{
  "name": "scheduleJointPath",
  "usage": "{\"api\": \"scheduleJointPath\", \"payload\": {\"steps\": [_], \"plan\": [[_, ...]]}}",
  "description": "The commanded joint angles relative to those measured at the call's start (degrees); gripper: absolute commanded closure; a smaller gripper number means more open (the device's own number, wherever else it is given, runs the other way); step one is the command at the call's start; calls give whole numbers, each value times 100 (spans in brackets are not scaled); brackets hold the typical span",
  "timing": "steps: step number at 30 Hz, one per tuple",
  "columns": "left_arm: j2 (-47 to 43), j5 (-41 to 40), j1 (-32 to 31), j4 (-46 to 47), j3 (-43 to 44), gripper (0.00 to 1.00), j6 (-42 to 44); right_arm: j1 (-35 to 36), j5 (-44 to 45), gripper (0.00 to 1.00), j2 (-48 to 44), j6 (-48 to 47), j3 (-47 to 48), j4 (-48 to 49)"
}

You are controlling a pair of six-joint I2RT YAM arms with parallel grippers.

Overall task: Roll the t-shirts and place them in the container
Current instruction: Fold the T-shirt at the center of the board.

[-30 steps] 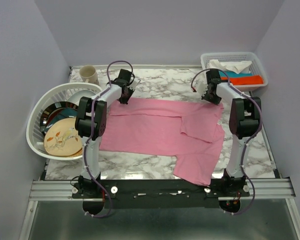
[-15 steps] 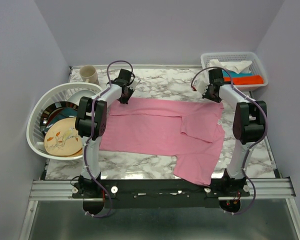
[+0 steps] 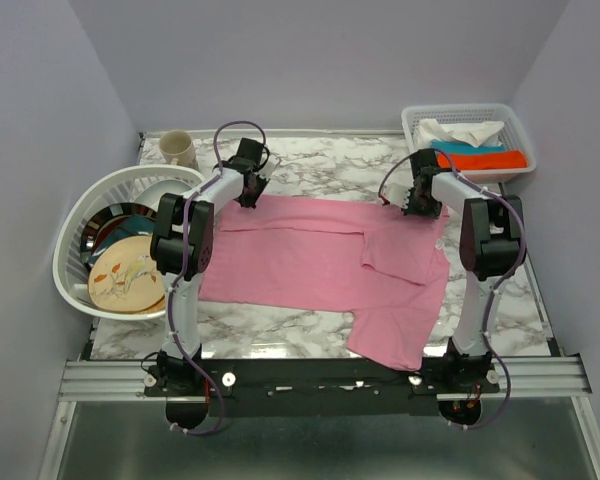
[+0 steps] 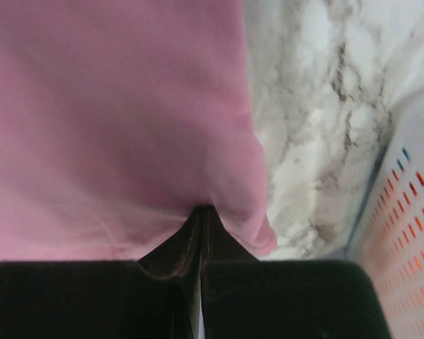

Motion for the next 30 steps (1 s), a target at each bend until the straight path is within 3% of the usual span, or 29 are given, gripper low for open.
{"api": "scheduleJointPath", "payload": {"steps": [1,13,18,22,23,28,29,30], "plan": [[78,78,59,-232,-112,100,-71,-42,442,90,641,-623,635,-201],[236,34,59,-224,178,100,-45,-33,785,91,1397,-1397,1568,432],[192,16,59,-258,398,100,-9,-33,663,91,1336,-1125,1849,257],[-404,419,59,-495,389,96,122,-33,277,83,696,-607,1885,-181],[-719,760,59,-618,354,92,166,-25,180,81,337,-406,1876,-349],[-1372,1772,59,-1365,433,46,219,-33,-1225,61,-859,53,1525,-1769],[-1564,1939,59,-1557,364,31,219,-25,-1462,59,-1079,158,1185,-1913],[-1670,2176,59,-1603,285,24,202,-33,-1882,57,-1577,176,973,-2002]]}}
